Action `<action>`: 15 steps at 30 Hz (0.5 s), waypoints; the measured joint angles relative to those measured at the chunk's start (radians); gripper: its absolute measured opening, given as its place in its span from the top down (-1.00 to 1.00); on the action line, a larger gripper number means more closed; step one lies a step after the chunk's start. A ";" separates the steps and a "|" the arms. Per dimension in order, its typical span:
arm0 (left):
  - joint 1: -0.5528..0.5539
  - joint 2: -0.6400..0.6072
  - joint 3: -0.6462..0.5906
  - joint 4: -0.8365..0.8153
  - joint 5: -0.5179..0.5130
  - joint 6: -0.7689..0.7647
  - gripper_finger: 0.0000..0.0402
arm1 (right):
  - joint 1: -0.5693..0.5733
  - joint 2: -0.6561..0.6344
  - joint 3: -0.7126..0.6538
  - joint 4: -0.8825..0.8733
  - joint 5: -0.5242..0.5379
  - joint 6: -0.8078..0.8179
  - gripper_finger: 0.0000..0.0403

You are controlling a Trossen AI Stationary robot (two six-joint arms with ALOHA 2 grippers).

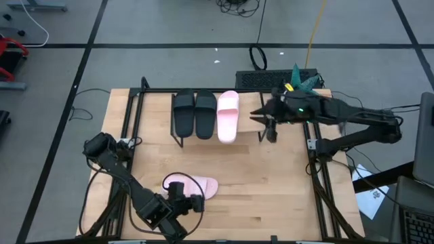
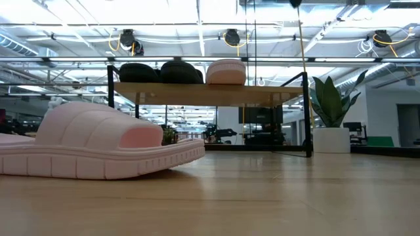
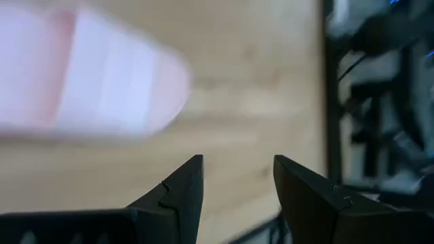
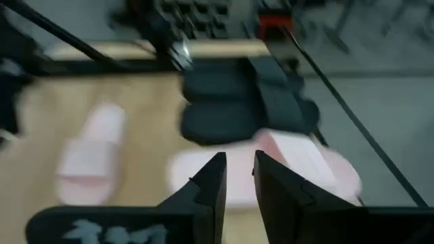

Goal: Pick and place slides into the shelf
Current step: Put the pink slide on the shelf

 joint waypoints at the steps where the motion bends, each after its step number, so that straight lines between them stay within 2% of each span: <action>1: -0.004 0.000 0.000 0.000 0.041 0.000 0.13 | 0.026 -0.014 0.000 0.015 0.000 0.010 0.66; 5: -0.005 0.000 0.000 -0.005 0.178 0.013 0.13 | 0.129 -0.045 0.000 0.074 0.000 0.051 0.66; 10: -0.004 -0.006 0.000 -0.097 0.238 0.052 0.13 | 0.257 -0.035 0.000 0.156 0.007 0.158 0.66; 15: -0.005 -0.008 0.000 -0.189 0.267 0.074 0.13 | 0.368 0.000 0.000 0.225 0.147 0.180 0.66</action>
